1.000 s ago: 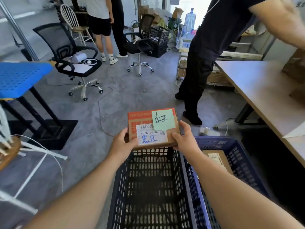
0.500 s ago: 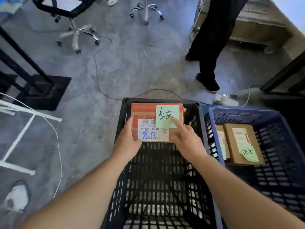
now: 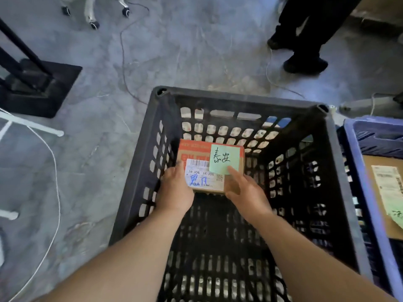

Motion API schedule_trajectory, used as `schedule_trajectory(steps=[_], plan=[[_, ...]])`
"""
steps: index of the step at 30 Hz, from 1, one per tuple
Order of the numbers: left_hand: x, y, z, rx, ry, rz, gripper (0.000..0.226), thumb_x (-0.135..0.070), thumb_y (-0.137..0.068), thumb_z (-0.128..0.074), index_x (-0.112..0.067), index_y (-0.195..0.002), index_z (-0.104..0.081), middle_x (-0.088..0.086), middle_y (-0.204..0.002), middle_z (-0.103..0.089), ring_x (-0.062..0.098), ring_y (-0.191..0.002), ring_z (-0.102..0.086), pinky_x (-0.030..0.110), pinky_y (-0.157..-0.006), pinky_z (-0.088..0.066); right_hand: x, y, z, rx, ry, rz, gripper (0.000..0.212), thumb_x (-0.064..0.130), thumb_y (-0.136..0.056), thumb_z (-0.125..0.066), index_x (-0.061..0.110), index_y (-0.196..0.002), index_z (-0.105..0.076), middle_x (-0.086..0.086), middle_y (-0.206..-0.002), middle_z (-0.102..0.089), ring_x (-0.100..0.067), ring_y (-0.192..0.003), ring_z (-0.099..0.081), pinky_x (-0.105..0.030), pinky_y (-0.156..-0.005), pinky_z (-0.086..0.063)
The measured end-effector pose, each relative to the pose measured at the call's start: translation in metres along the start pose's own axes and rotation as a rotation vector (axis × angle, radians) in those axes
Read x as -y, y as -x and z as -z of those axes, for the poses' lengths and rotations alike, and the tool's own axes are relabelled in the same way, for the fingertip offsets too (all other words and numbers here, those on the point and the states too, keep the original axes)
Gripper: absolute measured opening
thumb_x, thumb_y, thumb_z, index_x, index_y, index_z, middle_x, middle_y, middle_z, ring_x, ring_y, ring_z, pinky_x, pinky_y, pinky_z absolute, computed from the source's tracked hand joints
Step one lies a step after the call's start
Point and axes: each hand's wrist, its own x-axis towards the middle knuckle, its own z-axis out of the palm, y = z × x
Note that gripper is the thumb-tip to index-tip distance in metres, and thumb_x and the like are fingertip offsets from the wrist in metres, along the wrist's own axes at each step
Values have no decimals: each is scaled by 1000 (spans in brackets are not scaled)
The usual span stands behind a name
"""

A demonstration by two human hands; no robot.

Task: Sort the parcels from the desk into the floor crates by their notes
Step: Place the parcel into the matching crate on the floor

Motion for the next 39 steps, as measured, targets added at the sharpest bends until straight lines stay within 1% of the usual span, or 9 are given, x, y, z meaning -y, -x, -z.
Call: schedule_trajectory(steps=[4, 6, 8, 13, 15, 20, 24, 30, 39], plan=[[10, -12, -24, -17, -61, 47, 64, -3, -91, -42, -18, -151, -25, 7, -152, -29, 26, -130, -42, 43, -99, -48, -6, -25, -24, 10, 57, 11, 60, 29, -100, -49, 38, -152, -21, -1, -156, -26, -22, -140, -32, -39, -114, -34], [11, -10, -31, 19, -109, 64, 66, -5, -94, -40, -15, -155, -15, 9, -162, -9, 28, -145, -22, 42, -111, -37, -11, -33, -34, 10, 66, 11, 58, 26, -100, -49, 35, -151, -24, -3, -156, -28, -22, -140, -34, -38, -114, -33], [8, -8, -35, 46, -195, 28, 64, -10, -97, -42, -10, -154, -13, 11, -162, 0, 27, -149, -4, 41, -120, -21, -17, -37, -39, 18, 49, -6, 57, 24, -100, -49, 36, -150, -27, -3, -155, -30, -22, -138, -36, -37, -114, -33], [0, -11, -32, 110, -244, 5, 66, -16, -99, -40, -13, -155, -5, 13, -162, 7, 28, -149, 6, 39, -122, -6, -13, -39, -30, 92, 184, -4, 62, 23, -101, -46, 35, -153, -15, -6, -156, -25, -25, -132, -43, -38, -104, -44], [-4, -6, -26, 121, -255, 8, 67, -22, -100, -40, -14, -155, -2, 11, -162, 6, 27, -150, 5, 38, -122, -6, -5, -30, -20, 84, 267, -68, 67, 23, -99, -48, 32, -154, -10, -7, -157, -19, -28, -132, -43, -38, -99, -47], [-26, 24, 2, 198, -335, -39, 70, -35, -100, -41, -18, -155, -1, 10, -162, 9, 26, -150, 5, 42, -122, -11, 19, 21, 20, 41, 365, -37, 52, 26, -97, -50, 19, -146, -33, -5, -150, -28, -24, -131, -39, -36, -97, -44], [-58, 70, 28, 244, -309, -36, 70, -37, -100, -43, -19, -155, -6, 9, -163, 8, 26, -150, 2, 44, -121, -12, 33, 78, 56, 42, 392, -11, 45, 30, -98, -49, 17, -140, -40, -5, -146, -33, -24, -131, -39, -37, -95, -46], [-117, 165, 69, 211, -298, -97, 69, -39, -100, -43, -19, -155, -8, 11, -163, 5, 28, -149, -4, 43, -119, -15, 33, 168, 121, -28, 431, 11, 38, 33, -100, -44, 16, -134, -44, -6, -138, -39, -26, -127, -40, -38, -93, -43], [-195, 278, 125, 39, -357, -245, 72, -46, -99, -42, -19, -155, -5, 9, -162, 12, 27, -150, 3, 42, -120, -5, 42, 281, 213, -202, 454, 88, 38, 35, -98, -43, 16, -131, -46, -6, -134, -43, -27, -125, -43, -39, -94, -41]])
